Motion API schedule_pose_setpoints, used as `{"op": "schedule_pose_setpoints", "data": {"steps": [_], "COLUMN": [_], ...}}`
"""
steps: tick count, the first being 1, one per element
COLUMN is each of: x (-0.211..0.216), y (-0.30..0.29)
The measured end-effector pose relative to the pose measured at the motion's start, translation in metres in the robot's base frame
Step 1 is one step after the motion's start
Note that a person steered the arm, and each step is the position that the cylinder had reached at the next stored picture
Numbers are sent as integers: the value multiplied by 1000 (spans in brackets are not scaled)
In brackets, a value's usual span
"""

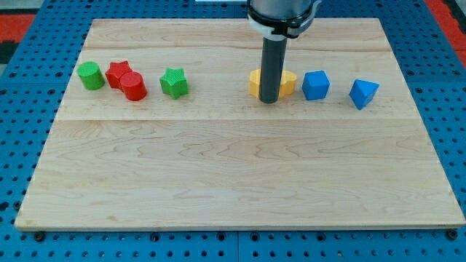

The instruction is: Push the blue triangle up a bit

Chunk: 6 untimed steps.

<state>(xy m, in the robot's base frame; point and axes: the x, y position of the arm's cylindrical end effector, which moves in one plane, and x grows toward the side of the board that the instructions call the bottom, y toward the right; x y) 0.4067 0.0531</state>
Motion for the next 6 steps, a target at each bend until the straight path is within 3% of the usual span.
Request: {"op": "schedule_pose_setpoints", "data": {"steps": [1,2,5,6], "x": [23,38,2,49], "y": [35,147,182,163]}}
